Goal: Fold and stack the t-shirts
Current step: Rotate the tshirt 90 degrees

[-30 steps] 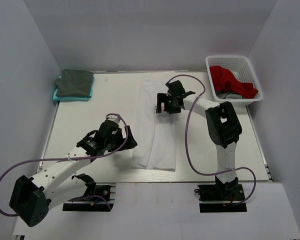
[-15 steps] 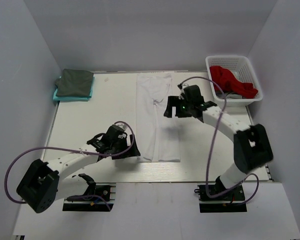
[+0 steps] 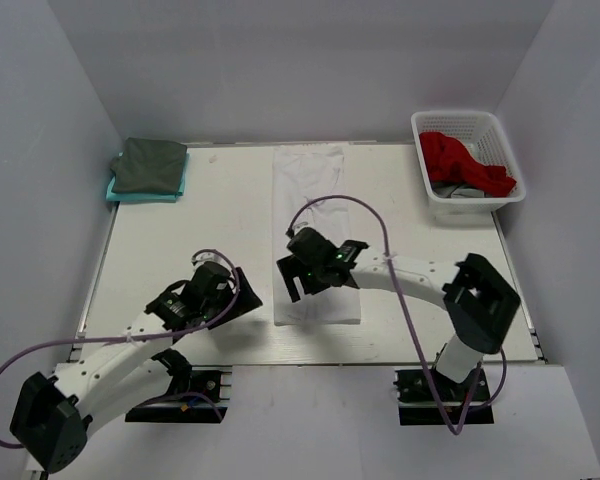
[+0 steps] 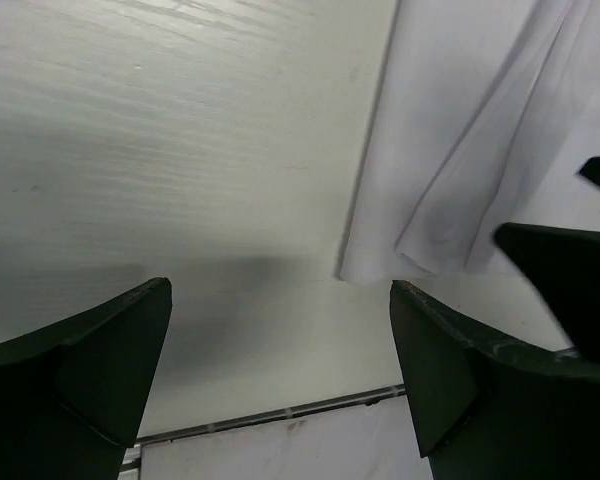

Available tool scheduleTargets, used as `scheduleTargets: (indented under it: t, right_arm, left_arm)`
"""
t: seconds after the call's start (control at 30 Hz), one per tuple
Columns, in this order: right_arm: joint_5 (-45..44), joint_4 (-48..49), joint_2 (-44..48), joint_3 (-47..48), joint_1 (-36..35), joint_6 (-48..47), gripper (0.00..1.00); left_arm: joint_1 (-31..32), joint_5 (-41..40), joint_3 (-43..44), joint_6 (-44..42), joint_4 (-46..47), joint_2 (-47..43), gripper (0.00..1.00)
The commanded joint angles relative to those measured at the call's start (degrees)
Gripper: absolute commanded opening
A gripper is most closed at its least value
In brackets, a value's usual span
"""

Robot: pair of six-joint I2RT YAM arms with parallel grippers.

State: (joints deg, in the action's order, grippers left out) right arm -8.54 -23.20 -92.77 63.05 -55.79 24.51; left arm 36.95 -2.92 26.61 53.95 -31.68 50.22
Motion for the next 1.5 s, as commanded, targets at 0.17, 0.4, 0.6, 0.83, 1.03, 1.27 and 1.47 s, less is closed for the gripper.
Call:
scheduleTargets:
  t: [0.17,0.4,0.6,0.83,1.03,1.27,1.47]
  right_arm:
    - [-19.32,-12.73,-11.55,13.66,-10.39,11.52,0.90]
    - [-22.75,-18.28,-18.75,18.16,-12.85,16.00,0.90]
    - [-24.07,-20.65,-17.97,16.41,-12.85,18.91,0.78]
    - [-25.48,-21.80,-16.39,14.04,-12.76,20.14,0.49]
    - [-21.97,-18.72,-15.25,13.68,-13.03,17.59,0.48]
    - [-21.43,-15.91,-12.35,11.31,-12.85,17.59,0.00]
    - [-19.86,-13.62,-9.36,7.19,-12.41,18.11,0.00]
  left_arm:
    - [-0.30,-8.16,-4.02,9.77,-10.68,-12.51,1.00]
    - [-0.30,-8.16,-4.02,9.24,-11.82,-12.60,1.00]
    - [-0.30,-8.16,-4.02,7.49,-10.16,-10.49,1.00]
    - [-0.30,-7.01,-4.02,6.16,-8.84,-9.96,1.00]
    - [-0.30,-7.01,-3.50,5.64,-8.22,-8.91,1.00]
    - [-0.30,-7.01,-3.50,4.58,-7.69,-8.38,1.00]
    - [-0.30,-7.01,-2.97,4.05,-7.17,-7.85,1.00]
